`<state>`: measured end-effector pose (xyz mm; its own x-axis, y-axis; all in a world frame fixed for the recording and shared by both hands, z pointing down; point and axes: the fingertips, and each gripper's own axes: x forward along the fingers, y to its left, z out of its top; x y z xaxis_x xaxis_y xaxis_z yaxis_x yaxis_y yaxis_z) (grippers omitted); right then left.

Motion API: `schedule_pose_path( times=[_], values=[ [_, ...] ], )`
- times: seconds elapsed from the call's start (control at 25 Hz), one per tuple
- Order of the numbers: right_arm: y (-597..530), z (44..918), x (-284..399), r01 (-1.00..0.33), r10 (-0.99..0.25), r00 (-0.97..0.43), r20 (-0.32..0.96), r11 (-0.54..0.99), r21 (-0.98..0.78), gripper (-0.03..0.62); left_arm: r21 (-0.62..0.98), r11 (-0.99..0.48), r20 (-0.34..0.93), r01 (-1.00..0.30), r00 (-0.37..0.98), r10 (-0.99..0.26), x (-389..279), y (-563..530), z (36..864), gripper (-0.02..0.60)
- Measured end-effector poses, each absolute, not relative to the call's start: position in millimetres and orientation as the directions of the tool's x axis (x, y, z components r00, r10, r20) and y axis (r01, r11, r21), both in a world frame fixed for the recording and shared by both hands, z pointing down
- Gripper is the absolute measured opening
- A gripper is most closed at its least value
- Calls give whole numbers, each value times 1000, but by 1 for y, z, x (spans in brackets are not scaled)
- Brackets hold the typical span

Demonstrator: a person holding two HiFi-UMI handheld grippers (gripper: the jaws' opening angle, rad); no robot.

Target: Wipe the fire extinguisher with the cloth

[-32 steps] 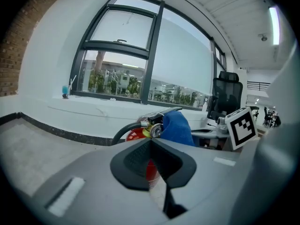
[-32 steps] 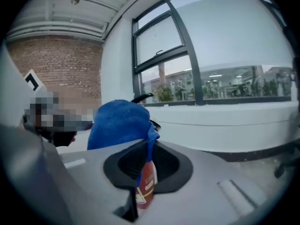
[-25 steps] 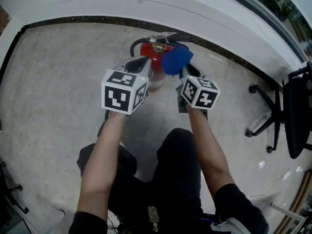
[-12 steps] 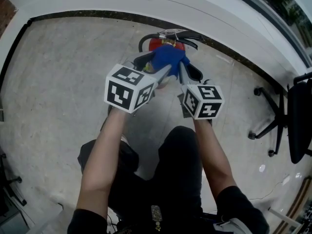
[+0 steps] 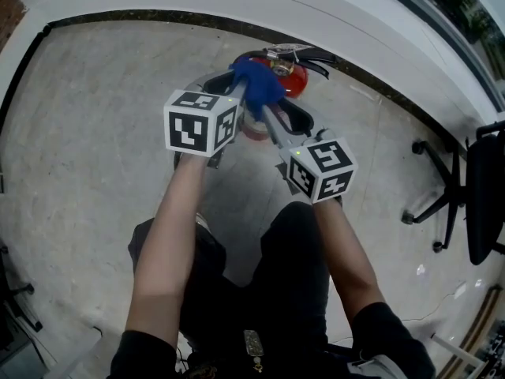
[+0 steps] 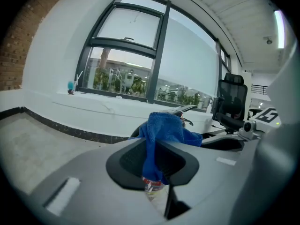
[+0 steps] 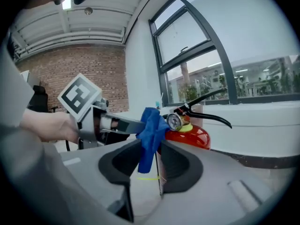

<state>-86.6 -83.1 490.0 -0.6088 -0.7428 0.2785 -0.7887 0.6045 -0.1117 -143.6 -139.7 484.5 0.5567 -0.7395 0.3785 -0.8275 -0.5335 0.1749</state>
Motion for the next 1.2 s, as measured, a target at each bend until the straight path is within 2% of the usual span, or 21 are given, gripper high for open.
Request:
schedule_pose_path(
  times=[0.12, 0.36, 0.72, 0.88, 1.2],
  values=[
    [-79, 491, -84, -785, -738, -612, 284, 609, -111, 147, 180, -499, 365, -848, 529, -766, -149, -152, 486, 53],
    [-76, 499, -74, -795, -740, -597, 309, 597, -108, 147, 94, -504, 397, -858, 497, -772, -147, -157, 487, 35],
    [-59, 501, -73, -788, -740, -605, 294, 609, -88, 147, 146, -568, 463, -810, 563, -685, -131, -128, 497, 36],
    [-58, 495, -69, -785, -751, -602, 272, 619, -30, 149, 150, -617, 474, -772, 604, -640, -113, -113, 498, 40],
    [-84, 509, -64, -793, -782, -536, 319, 596, 127, 150, 183, -660, 481, -729, 652, -586, -88, -96, 500, 43]
  ],
)
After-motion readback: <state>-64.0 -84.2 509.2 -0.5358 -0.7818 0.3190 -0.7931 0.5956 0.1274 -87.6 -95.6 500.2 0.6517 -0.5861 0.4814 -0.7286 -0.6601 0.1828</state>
